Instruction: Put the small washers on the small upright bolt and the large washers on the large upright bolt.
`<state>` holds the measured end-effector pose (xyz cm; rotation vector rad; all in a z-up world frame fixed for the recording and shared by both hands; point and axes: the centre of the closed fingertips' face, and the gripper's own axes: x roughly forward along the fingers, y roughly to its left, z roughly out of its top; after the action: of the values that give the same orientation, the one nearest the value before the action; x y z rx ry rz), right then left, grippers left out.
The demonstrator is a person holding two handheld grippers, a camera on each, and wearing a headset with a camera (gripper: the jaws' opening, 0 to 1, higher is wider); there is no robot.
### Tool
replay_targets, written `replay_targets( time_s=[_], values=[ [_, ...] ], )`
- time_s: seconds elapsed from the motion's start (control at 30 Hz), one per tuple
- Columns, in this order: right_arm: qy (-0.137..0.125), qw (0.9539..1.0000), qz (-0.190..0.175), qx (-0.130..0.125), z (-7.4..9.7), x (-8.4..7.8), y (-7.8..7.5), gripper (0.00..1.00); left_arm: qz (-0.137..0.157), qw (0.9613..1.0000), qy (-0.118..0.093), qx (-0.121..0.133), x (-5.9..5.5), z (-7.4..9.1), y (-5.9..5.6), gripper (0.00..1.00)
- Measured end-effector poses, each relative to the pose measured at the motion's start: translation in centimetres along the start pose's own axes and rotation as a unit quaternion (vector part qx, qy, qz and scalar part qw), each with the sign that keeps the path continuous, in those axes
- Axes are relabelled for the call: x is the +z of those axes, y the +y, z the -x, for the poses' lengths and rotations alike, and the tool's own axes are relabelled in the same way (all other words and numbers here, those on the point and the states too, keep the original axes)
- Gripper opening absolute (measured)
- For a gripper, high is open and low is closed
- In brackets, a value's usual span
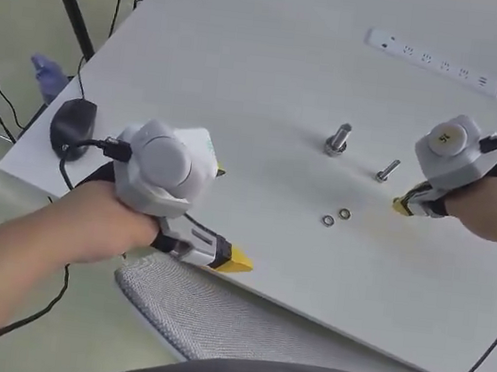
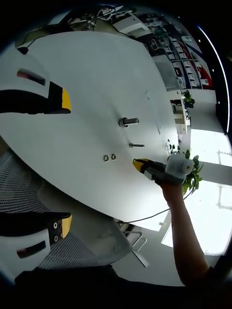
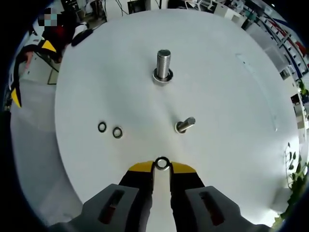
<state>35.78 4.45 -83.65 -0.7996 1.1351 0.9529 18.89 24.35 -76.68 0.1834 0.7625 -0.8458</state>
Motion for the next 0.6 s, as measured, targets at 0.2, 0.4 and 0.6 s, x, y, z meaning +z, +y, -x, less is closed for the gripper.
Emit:
replay_targets(
  time_s=[0.2,0.4,0.6],
  values=[
    [-0.008,0.9999,0.008,-0.007,0.8,1.5,-1.0,0.13,0.002,1.0,0.003,-0.001,-0.1,-0.1,0.0,0.83],
    [-0.019,0.9997,0.013,-0.012,1.6,3.0,-1.7,0.13,0.005,1.0,0.004,-0.002,-0.1,-0.1,-0.1,0.81],
    [-0.025,0.9994,0.017,-0.017,2.1,3.9,-2.4,0.13,0.005,1.0,0.008,-0.001,-0.3,-0.2,0.1,0.8]
  ],
)
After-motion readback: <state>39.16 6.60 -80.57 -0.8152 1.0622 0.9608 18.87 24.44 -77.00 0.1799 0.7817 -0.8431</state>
